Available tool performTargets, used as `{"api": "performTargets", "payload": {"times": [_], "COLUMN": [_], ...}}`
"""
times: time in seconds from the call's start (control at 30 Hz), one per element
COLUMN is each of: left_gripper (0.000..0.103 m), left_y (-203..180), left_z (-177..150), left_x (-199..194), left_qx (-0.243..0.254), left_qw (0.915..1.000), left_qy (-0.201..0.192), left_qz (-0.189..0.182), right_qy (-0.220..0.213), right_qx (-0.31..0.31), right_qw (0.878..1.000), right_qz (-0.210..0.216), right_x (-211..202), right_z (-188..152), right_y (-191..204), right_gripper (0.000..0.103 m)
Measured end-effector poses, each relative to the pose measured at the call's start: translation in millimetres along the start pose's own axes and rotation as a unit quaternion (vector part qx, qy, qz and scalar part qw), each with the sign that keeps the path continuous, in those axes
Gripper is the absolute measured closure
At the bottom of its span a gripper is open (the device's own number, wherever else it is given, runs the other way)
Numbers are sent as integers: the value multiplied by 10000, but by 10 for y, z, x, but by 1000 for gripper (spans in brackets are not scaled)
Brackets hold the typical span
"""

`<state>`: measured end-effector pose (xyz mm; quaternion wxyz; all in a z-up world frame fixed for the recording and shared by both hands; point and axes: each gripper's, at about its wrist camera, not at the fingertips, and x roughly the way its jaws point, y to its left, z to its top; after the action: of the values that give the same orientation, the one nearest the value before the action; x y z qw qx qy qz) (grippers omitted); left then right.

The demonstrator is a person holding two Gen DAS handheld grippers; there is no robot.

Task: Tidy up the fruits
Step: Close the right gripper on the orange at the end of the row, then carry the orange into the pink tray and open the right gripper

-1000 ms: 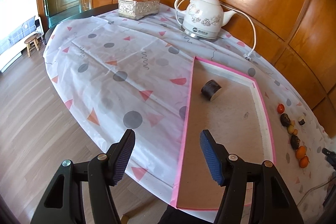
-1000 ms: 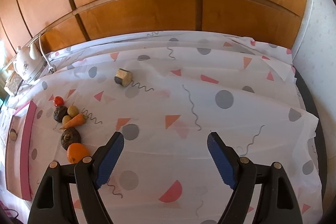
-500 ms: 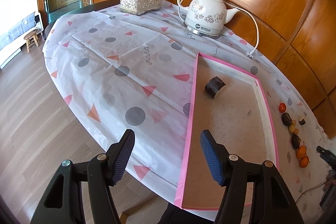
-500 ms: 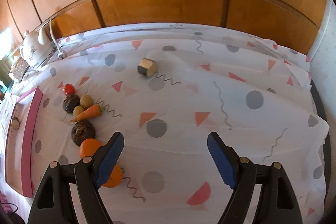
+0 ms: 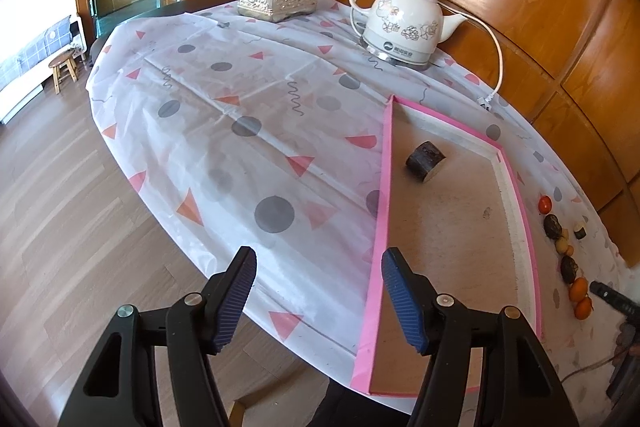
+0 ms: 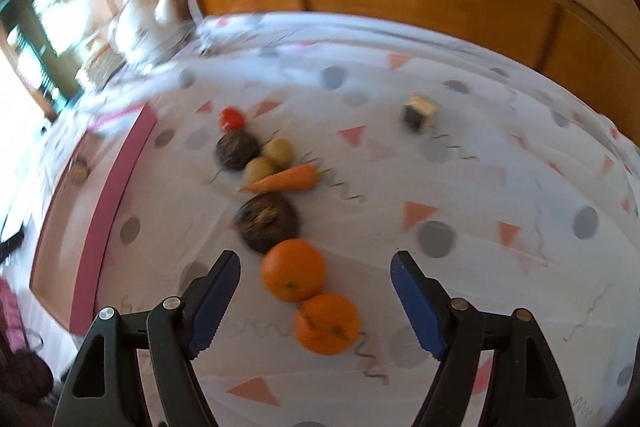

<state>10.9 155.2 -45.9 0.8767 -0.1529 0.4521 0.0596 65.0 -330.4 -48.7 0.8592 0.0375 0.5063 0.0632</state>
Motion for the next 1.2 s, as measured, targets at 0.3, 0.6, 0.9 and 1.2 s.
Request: {"api": "performTargets", "payload": {"times": [0.3,0.6,0.9,1.2], "left_gripper": [35,34,30,26], "left_y": [-36,-245,-410,-488], "left_z": [-9,-37,-80,-105], "left_x": [-13,-108,-169,-207], "left_qx": [172,657,963,1138], "left_qw": [9998,9973,9943,9920], "left_qy": [-43,-310,-446,-521], "left_qz": [-31,-75,-110,-144], "right_qy": [377,320,-231,10], "right_qx": [-560,-1019,-1358,-1691], "right_qw": [9974,9923,9903,9778], "right_qz": [-233,-632,179,1239], "right_x": [246,192,-182,159], "right_z": [-12,-67,29,133], "right_y": [235,402,1051,2086], "right_gripper": [35,63,63,63]}}
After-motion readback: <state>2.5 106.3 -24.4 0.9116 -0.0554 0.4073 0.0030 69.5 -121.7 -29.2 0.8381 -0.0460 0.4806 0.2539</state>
